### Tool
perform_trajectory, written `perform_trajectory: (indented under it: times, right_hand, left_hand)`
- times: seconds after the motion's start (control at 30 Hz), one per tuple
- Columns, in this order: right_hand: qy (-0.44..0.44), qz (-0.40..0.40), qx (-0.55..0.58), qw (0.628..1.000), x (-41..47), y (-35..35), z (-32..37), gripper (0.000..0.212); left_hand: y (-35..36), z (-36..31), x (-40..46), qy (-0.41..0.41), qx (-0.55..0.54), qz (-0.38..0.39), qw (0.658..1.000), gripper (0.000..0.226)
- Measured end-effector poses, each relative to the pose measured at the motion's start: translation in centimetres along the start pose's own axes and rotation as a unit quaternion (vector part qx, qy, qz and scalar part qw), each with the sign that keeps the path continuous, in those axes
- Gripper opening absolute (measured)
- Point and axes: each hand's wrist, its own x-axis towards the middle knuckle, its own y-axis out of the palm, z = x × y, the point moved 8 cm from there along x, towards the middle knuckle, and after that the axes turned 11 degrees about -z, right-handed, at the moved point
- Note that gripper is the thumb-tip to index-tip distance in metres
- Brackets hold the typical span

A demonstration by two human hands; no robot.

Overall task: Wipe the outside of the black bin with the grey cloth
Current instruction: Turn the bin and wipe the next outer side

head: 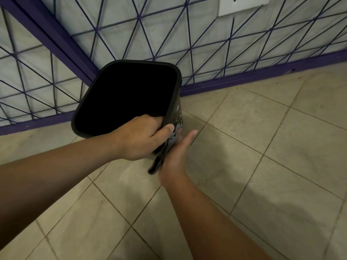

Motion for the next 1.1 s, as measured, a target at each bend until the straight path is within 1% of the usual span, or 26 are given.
perform_trajectory:
  times: [0.03, 0.07, 0.1, 0.13, 0.17, 0.2, 0.27, 0.33, 0.43, 0.47, 0.53, 0.57, 0.6, 0.63, 0.67, 0.7, 0.73, 0.77, 0.83, 0.93, 1.03, 1.1]
  right_hand:
    - [0.006, -0.014, -0.007, 1.000, 0.6, 0.0, -0.2, 0.091]
    - [0.007, -0.040, -0.046, 0.998, 1.1, -0.2, -0.6, 0.095]
    - [-0.004, -0.052, -0.079, 0.996, 1.6, -0.2, -1.1, 0.108]
    - [-0.019, -0.055, -0.096, 0.994, 1.8, -0.1, -1.5, 0.121]
    - [-0.030, -0.060, -0.097, 0.993, 1.8, -0.1, -1.9, 0.125]
    - [-0.042, -0.059, -0.096, 0.993, 1.5, 0.0, -2.3, 0.123]
    - [-0.065, -0.052, -0.094, 0.992, 0.4, 0.5, -2.9, 0.109]
    - [-0.056, -0.066, -0.108, 0.990, 1.2, 0.2, -4.4, 0.100]
    - [-0.008, -0.146, -0.112, 0.983, 5.3, -1.6, -5.5, 0.095]
    - [0.006, -0.147, -0.142, 0.979, 5.6, -1.6, -5.7, 0.095]
    - [-0.028, -0.105, -0.178, 0.978, 4.6, -0.4, -5.6, 0.097]
    - [-0.018, -0.089, -0.153, 0.984, 3.6, 0.2, -6.2, 0.106]
    - [-0.001, -0.093, -0.126, 0.988, 3.1, 0.1, -6.7, 0.118]
    - [0.015, -0.110, -0.111, 0.988, 3.2, -0.4, -7.0, 0.128]
    - [0.013, -0.128, -0.114, 0.985, 4.0, -1.0, -6.8, 0.132]
    - [0.009, -0.138, -0.121, 0.983, 5.4, -1.4, -6.6, 0.127]
    - [0.009, -0.147, -0.127, 0.981, 6.0, -1.9, -6.1, 0.117]
    - [0.022, -0.149, -0.114, 0.982, 6.4, -2.0, -6.1, 0.111]
    - [0.019, -0.124, -0.096, 0.987, 5.1, -1.8, -6.0, 0.108]
    - [-0.003, -0.079, -0.096, 0.992, 3.6, -2.1, -6.5, 0.099]
    - [-0.006, -0.094, -0.095, 0.991, 4.7, -2.7, -5.5, 0.104]
    - [-0.039, -0.066, -0.107, 0.991, 3.3, -2.0, -4.7, 0.108]
  left_hand:
    - [0.1, -0.1, 0.0, 0.002, 0.000, 0.000, 1.000, 0.058]
    - [0.1, -0.4, 0.1, 0.008, 0.000, -0.005, 1.000, 0.049]
    - [0.0, -0.6, 0.1, 0.012, 0.003, -0.009, 1.000, 0.042]
    - [-0.1, -0.8, 0.1, 0.016, 0.005, -0.014, 1.000, 0.040]
    - [-0.2, -0.7, 0.0, 0.016, 0.006, -0.017, 1.000, 0.042]
    - [-0.2, -0.6, 0.0, 0.014, 0.006, -0.016, 1.000, 0.048]
    - [-0.2, -0.4, -0.1, 0.015, 0.005, -0.007, 1.000, 0.060]
    - [-0.2, -0.3, 0.0, 0.021, 0.007, -0.007, 1.000, 0.061]
    - [-0.3, -0.5, 0.0, 0.022, 0.005, -0.010, 1.000, 0.062]
    - [-0.3, -0.5, 0.0, 0.021, 0.006, -0.011, 1.000, 0.061]
    - [-0.2, -0.5, 0.0, 0.020, 0.009, -0.014, 1.000, 0.053]
    - [-0.3, -0.6, 0.0, 0.020, 0.009, -0.014, 1.000, 0.048]
    - [-0.3, -0.7, 0.0, 0.021, 0.007, -0.011, 1.000, 0.046]
    - [-0.3, -0.8, -0.1, 0.021, 0.005, -0.010, 1.000, 0.046]
    - [-0.3, -0.8, 0.0, 0.019, 0.004, -0.010, 1.000, 0.047]
    - [-0.3, -0.8, 0.0, 0.016, 0.003, -0.008, 1.000, 0.049]
    - [-0.3, -0.8, 0.0, 0.012, 0.001, -0.007, 1.000, 0.052]
    - [-0.3, -0.7, 0.0, 0.009, 0.000, -0.006, 1.000, 0.054]
    - [-0.3, -0.8, -0.1, 0.008, -0.002, -0.003, 1.000, 0.058]
    - [-0.3, -0.9, -0.2, 0.009, 0.005, 0.003, 1.000, 0.052]
    - [-0.4, -1.0, -0.1, 0.012, 0.014, -0.007, 1.000, 0.048]
    - [-0.6, -1.1, 0.0, 0.019, 0.013, -0.013, 1.000, 0.050]
